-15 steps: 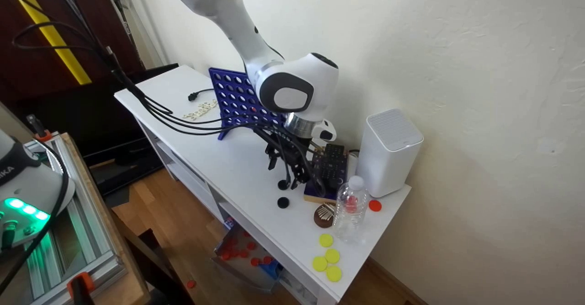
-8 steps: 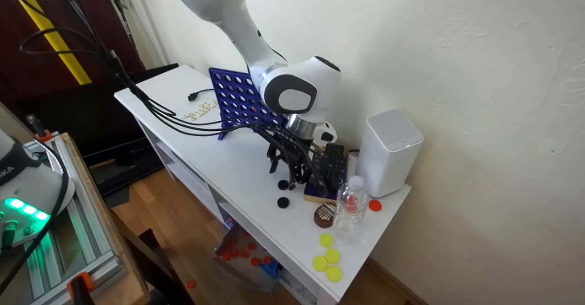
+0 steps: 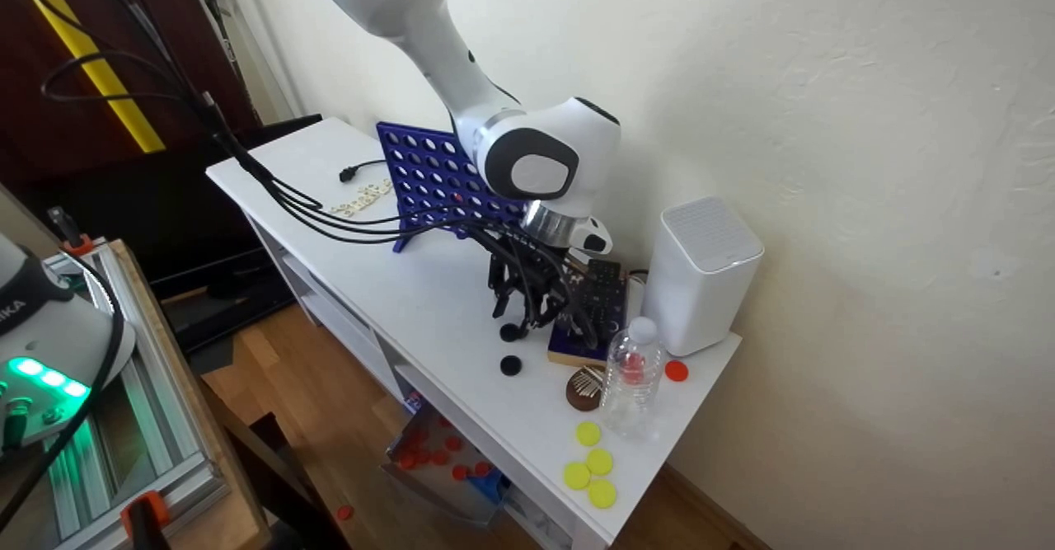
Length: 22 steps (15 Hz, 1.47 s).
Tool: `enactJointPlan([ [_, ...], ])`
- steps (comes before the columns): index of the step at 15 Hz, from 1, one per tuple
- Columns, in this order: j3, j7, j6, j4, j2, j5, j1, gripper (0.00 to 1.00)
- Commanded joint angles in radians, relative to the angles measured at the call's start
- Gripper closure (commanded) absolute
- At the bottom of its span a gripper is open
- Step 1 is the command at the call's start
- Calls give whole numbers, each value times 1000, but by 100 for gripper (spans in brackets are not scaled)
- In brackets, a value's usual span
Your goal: Put the blue circle inside the blue object
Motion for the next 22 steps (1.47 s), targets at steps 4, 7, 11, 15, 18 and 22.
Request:
enactJointPlan([
  [4, 3, 32, -50, 47, 34, -46, 3, 47],
  [7, 1, 33, -63, 52, 37, -62, 5, 76],
  [11, 1, 39, -86, 68, 42, -80, 8, 93],
  [15, 1, 41, -98, 76, 45, -91, 10, 100],
  [18, 3, 42, -103, 82, 46, -93, 8, 67],
  [22, 6, 37, -100, 80, 42, -90, 5, 39],
])
